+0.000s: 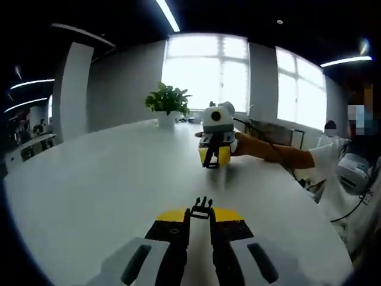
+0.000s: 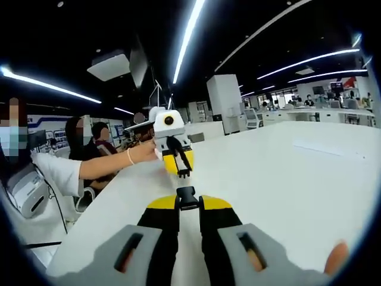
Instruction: Snap the two parts of the plastic buckle together until the buckle closes and remains connected.
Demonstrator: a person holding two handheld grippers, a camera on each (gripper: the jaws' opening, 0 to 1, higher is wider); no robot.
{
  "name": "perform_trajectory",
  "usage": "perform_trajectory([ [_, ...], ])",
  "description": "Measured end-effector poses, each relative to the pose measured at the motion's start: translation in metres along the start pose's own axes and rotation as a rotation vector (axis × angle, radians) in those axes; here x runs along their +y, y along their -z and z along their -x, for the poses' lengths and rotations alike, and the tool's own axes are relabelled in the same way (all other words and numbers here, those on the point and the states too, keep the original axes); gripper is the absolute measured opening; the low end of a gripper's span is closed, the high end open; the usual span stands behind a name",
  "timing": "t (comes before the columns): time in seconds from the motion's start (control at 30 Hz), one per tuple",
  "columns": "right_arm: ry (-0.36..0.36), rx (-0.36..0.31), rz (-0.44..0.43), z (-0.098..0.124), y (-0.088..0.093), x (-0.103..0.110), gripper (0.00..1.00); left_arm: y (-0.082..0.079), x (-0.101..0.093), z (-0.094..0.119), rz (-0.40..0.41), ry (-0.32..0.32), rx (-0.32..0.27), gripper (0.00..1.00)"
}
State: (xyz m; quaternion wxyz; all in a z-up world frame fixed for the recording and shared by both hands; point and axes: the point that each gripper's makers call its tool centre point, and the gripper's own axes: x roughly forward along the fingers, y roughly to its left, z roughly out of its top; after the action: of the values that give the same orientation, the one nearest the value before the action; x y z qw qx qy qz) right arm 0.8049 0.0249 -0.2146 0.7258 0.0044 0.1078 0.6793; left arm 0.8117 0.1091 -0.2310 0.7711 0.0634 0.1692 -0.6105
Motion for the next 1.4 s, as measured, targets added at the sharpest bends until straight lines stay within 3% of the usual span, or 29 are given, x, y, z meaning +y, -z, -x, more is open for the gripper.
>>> perform_trajectory([
  [0.13,0.010,0.012,0.004,-0.001,0.003,0.003,0.12,0.001,0.004,-0.011,0.002,-0.041,0.014,0.13],
  [0.3,0.017,0.035,0.013,-0.004,0.008,0.008,0.12,-0.007,0.004,-0.020,-0.007,-0.047,-0.004,0.13],
  [0.5,0.029,0.048,0.016,-0.007,0.010,0.011,0.12,0.003,-0.001,-0.023,-0.036,-0.059,0.020,0.13],
  [0.6,0.031,0.080,0.031,-0.012,0.015,0.013,0.12,0.008,-0.001,-0.023,-0.046,-0.065,0.041,0.13],
  [0.73,0.024,0.125,0.060,-0.020,0.020,0.018,0.12,0.002,-0.003,-0.023,-0.050,-0.081,0.034,0.13],
  [0.97,0.004,0.170,0.077,-0.028,0.027,0.022,0.12,-0.002,-0.011,-0.022,-0.072,-0.050,0.023,0.13],
  [1.2,0.023,0.188,0.084,-0.029,0.030,0.019,0.12,0.007,-0.018,-0.029,-0.061,-0.022,0.047,0.13],
  [1.4,0.040,0.201,0.082,-0.031,0.033,0.017,0.12,0.010,-0.019,-0.029,0.011,-0.038,0.026,0.13],
])
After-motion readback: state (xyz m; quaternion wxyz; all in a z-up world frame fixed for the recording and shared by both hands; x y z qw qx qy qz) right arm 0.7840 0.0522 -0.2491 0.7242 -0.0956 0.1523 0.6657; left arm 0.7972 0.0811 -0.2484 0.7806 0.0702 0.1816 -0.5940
